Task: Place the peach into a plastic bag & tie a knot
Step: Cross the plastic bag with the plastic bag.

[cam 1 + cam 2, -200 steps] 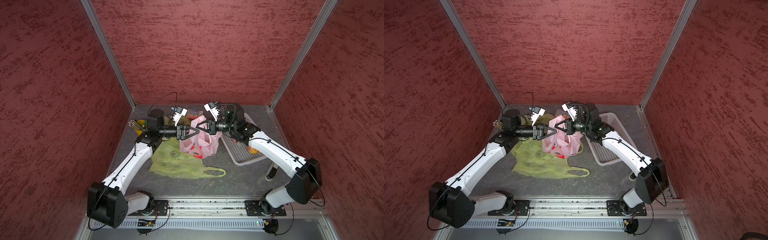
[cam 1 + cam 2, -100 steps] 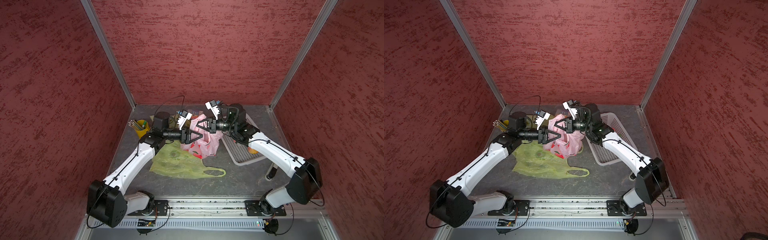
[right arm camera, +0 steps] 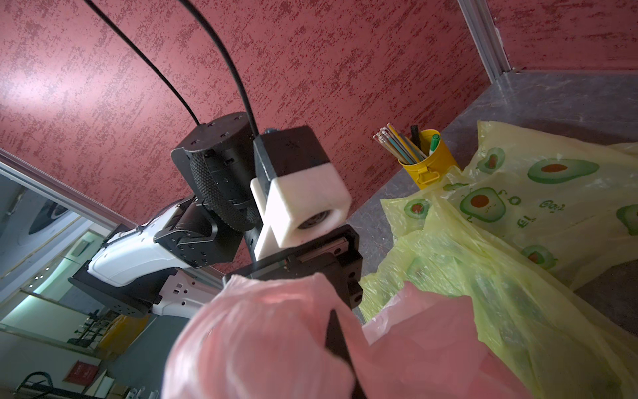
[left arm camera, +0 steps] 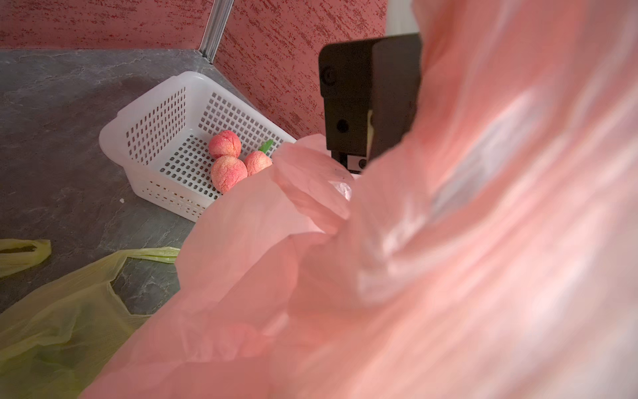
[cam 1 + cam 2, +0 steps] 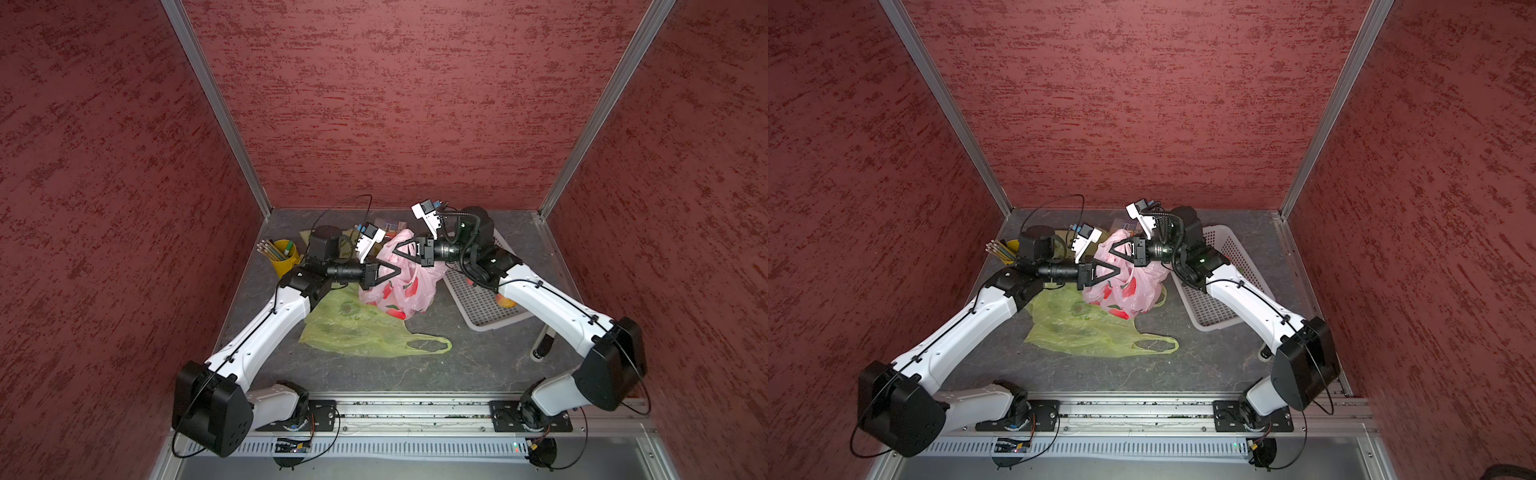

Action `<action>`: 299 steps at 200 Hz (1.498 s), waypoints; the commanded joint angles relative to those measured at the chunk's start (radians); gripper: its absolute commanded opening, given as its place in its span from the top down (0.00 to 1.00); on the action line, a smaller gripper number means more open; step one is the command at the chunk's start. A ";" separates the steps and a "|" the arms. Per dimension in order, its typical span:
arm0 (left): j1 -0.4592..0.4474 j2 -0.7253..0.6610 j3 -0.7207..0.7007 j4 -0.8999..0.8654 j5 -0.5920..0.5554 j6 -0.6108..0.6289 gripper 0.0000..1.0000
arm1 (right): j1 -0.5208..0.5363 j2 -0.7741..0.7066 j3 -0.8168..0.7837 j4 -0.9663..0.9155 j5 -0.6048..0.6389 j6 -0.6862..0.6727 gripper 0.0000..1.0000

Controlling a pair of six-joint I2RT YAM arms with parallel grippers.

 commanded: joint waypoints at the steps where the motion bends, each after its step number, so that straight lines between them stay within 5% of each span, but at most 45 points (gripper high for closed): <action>1: 0.030 -0.024 0.013 -0.065 -0.038 0.024 1.00 | -0.012 -0.047 0.005 0.010 -0.037 -0.020 0.89; 110: 0.103 -0.041 0.080 -0.148 0.008 0.023 1.00 | -0.014 -0.085 0.020 -0.172 -0.004 -0.152 0.88; 299: 0.105 -0.022 0.134 -0.255 0.121 0.047 1.00 | -0.021 -0.088 0.052 -0.315 0.110 -0.269 0.81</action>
